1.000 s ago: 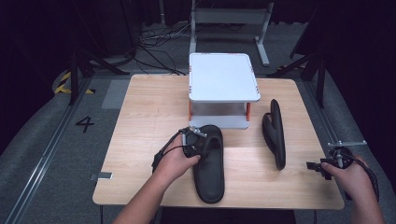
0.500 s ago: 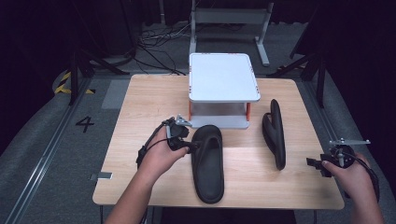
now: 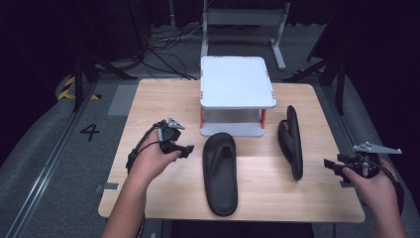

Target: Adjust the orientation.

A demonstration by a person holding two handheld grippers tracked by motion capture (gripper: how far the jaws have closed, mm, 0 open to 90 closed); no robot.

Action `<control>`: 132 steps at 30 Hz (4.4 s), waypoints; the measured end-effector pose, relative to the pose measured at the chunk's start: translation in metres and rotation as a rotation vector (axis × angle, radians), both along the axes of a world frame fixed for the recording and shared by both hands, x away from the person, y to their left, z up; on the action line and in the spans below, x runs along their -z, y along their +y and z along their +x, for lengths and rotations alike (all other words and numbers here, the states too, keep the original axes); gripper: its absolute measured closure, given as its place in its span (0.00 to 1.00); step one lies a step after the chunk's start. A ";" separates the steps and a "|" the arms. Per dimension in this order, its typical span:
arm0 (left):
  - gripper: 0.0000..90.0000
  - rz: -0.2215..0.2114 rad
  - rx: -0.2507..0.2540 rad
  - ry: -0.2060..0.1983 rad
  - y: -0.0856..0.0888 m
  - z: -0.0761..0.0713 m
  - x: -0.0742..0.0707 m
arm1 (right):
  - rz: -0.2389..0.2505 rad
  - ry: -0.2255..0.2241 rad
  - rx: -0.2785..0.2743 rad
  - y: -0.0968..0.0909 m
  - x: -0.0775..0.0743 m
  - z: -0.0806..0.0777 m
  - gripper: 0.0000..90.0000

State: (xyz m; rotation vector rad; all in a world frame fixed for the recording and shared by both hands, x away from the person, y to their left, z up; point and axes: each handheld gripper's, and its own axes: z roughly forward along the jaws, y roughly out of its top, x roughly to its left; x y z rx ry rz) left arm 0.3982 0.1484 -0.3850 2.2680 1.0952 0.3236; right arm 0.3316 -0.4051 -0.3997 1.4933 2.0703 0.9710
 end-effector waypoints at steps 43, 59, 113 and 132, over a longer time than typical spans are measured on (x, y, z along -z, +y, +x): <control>0.34 0.070 -0.015 0.112 0.014 -0.028 0.029 | -0.011 -0.047 -0.007 0.035 -0.004 0.040 0.41; 0.33 0.065 0.019 0.122 -0.001 -0.017 0.030 | -0.033 0.046 0.125 -0.007 0.025 0.037 0.42; 0.33 0.081 0.036 0.136 -0.009 -0.014 0.034 | -0.072 0.048 -0.180 0.118 0.027 0.020 0.71; 0.33 0.085 0.049 0.140 -0.011 -0.009 0.036 | -0.115 0.152 -0.138 0.072 0.042 0.031 0.76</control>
